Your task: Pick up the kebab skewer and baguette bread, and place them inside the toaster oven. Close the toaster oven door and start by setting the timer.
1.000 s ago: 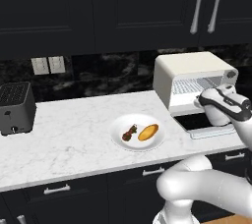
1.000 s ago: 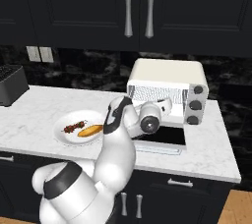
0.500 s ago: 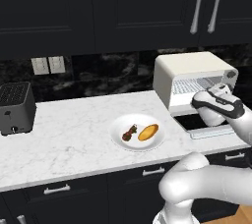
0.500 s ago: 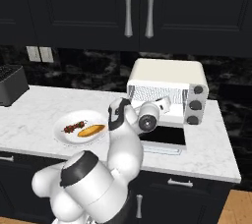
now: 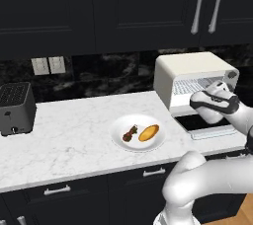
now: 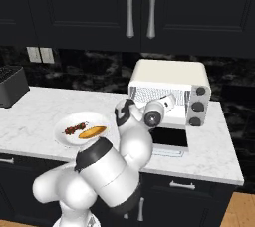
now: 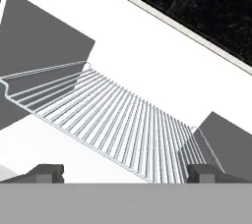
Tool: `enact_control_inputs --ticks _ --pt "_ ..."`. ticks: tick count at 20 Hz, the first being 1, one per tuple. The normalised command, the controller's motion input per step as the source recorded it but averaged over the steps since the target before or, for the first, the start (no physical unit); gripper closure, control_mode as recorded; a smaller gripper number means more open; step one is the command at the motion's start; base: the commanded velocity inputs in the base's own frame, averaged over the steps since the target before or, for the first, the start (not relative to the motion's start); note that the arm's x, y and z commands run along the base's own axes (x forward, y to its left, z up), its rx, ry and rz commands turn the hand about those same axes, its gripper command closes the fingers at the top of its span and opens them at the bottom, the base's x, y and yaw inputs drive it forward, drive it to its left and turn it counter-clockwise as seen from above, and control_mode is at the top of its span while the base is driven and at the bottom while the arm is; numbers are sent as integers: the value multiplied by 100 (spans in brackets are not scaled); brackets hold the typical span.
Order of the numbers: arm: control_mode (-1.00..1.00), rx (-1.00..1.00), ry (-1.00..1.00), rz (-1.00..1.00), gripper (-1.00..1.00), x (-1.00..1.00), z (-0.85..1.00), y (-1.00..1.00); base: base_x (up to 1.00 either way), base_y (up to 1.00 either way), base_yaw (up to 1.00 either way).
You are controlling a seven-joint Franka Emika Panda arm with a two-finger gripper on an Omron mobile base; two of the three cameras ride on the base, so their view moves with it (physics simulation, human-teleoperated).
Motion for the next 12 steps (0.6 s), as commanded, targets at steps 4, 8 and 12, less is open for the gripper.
enact_control_inputs --ticks 4,8,12 --pt "-100 0 11 0 -100 39 -20 0 0 0 0" --pt "-100 0 2 5 -100 29 -16 0 0 0 0" --pt "-100 0 0 6 -100 3 -25 -3 0 0 0"
